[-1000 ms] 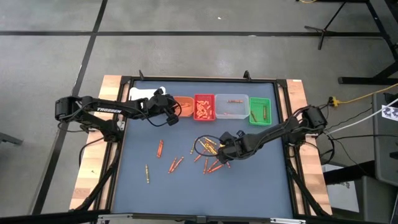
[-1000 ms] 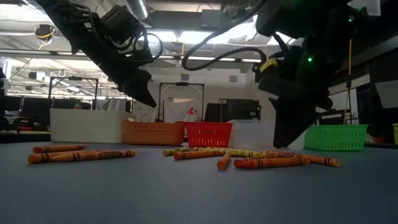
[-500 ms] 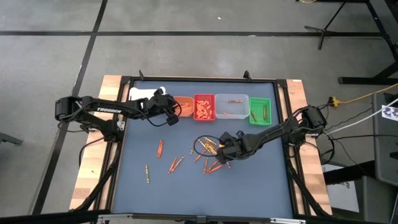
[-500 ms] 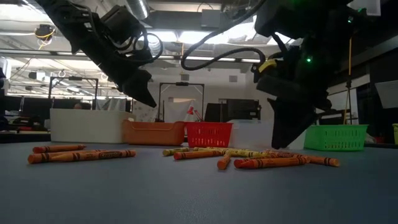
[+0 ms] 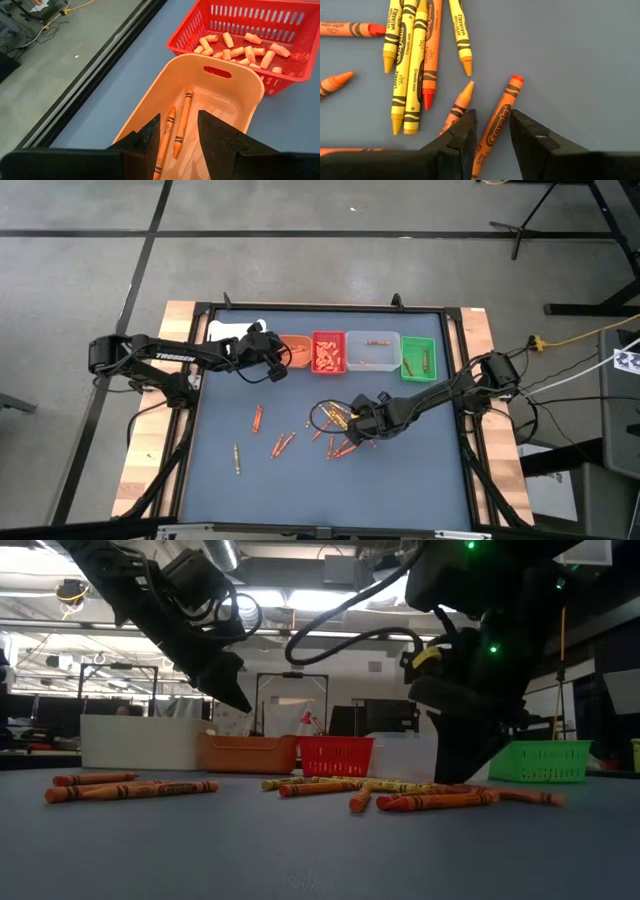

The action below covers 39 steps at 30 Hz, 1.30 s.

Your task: Sort crayons

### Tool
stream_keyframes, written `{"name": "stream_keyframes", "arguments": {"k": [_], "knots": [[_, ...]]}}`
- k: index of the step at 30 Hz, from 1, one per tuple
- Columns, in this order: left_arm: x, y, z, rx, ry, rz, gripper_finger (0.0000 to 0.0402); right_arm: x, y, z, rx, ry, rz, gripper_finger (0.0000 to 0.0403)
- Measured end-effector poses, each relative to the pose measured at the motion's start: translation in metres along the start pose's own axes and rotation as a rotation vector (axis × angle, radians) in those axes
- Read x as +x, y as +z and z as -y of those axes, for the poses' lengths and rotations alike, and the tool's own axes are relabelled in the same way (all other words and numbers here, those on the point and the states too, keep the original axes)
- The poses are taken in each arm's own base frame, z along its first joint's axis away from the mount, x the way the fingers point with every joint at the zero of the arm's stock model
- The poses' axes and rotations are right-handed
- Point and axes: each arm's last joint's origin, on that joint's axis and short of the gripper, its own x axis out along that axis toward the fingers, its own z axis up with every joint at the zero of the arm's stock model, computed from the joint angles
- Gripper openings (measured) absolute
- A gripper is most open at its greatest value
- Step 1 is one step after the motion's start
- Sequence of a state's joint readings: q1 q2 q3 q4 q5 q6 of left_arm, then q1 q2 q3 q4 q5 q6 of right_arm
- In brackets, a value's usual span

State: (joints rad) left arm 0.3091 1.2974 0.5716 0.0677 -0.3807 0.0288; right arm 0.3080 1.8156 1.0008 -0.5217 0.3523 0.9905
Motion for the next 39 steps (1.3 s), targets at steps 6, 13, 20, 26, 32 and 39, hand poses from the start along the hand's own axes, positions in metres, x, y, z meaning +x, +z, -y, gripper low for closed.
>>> {"name": "stream_keyframes", "arguments": {"k": [6,13,20,26,32,39], "knots": [[0.0,0.0,0.0,0.0,0.0,0.0,0.0116,0.0,0.0,0.0,0.0,-0.002,0.003,0.0089],[0.0,0.0,0.0,0.0,0.0,0.0,0.0116,0.0,0.0,0.0,-0.002,-0.009,0.007,0.0015],[0.0,0.0,0.0,0.0,0.0,0.0,0.0116,0.0,0.0,0.0,-0.002,-0.009,0.006,0.0026],[0.0,0.0,0.0,0.0,0.0,0.0,0.0116,-0.002,0.0,0.002,-0.008,-0.012,-0.004,0.002],[0.0,0.0,0.0,0.0,0.0,0.0,0.0116,-0.022,0.003,0.012,-0.036,-0.023,-0.003,0.0008],[0.0,0.0,0.0,-0.001,0.0,0.0,0.0116,-0.064,0.008,0.038,-0.055,-0.114,0.058,0.0019]]}}
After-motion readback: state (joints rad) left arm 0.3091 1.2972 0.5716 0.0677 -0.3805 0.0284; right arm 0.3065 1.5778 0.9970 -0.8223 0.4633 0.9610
